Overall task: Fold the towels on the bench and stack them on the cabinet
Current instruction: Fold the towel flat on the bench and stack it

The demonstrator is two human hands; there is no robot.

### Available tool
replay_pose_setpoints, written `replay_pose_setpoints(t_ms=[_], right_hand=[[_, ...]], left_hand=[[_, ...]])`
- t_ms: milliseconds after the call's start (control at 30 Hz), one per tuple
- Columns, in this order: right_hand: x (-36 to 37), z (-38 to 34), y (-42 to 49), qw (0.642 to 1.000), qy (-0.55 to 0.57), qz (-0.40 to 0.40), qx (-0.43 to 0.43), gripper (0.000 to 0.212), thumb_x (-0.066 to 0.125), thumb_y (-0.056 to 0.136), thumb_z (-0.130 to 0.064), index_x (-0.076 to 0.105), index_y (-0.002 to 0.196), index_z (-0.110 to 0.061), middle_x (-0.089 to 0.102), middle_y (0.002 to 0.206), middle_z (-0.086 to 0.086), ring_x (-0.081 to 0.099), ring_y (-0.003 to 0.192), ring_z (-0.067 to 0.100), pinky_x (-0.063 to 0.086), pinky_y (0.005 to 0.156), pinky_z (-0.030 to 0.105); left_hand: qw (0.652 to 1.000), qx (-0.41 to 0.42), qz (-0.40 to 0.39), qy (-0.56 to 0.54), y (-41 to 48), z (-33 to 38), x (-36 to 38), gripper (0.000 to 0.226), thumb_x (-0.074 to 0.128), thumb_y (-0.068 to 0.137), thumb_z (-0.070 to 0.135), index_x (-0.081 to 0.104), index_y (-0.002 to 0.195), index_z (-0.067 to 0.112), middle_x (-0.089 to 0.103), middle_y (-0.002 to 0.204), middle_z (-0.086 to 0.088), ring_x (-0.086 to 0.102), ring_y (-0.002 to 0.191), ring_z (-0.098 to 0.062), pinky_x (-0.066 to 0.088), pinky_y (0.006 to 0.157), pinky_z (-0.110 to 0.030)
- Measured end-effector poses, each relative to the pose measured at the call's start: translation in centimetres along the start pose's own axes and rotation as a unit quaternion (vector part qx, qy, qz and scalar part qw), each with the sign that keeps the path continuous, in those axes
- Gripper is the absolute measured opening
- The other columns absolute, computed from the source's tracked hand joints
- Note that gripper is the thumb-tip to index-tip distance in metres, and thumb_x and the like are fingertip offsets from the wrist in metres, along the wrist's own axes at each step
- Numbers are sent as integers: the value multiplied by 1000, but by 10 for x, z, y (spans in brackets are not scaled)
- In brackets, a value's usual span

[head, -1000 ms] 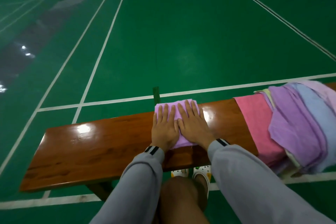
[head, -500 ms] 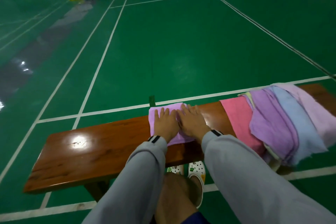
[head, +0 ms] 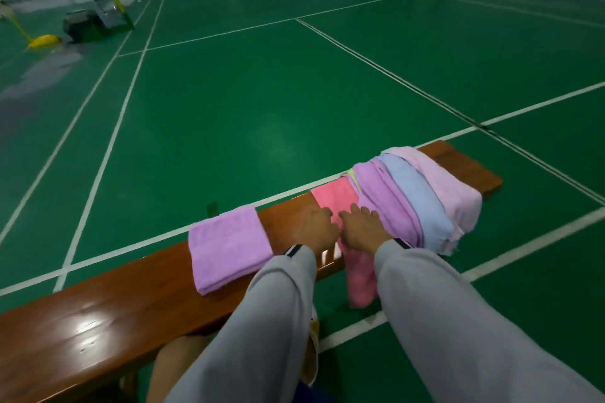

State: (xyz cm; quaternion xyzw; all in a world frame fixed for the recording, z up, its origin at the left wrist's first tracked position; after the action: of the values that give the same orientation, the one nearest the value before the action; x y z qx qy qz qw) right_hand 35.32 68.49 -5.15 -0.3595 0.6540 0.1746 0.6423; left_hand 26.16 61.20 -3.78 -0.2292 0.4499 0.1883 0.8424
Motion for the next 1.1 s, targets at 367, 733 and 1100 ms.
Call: replay_pose_setpoints(t_ms=[367,733,1100], right_hand=[[9,91,-1,974,56,99,197,73,56,98,-49,32,151,-5,43,146,25,46,131,41,40,106,46],[-66,78,3,938,247,215,113,18,50,103,-25,58,108,-9,68,108,11,66,97,33,51,82,38],[-135,-6,-37,884,369,268,-107,36,36,104,-23,59,78,-13,58,67,0,54,57,15,47,59,31]], left_hand=[[999,-10,-10,46,38,26,67,35,50,91,33,72,110,14,61,120,-15,55,116,-39,48,100,-47],[928,-91,-71,-355,38,65,56,51,41,106,49,67,82,13,75,100,-18,64,77,-26,55,83,-42],[705,-39,-41,-707,28,98,-47,61,51,100,44,56,52,7,57,53,1,58,54,-17,47,64,-26]])
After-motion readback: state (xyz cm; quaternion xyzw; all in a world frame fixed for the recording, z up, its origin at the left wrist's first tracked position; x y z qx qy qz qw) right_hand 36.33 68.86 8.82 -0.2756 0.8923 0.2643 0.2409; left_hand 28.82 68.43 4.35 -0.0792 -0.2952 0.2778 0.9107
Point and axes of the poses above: each hand's wrist, its own y-axis towards the middle knuckle, its own x-axis out of the palm, z = x × y, the point moved 7 cm from there along y, towards the middle knuckle
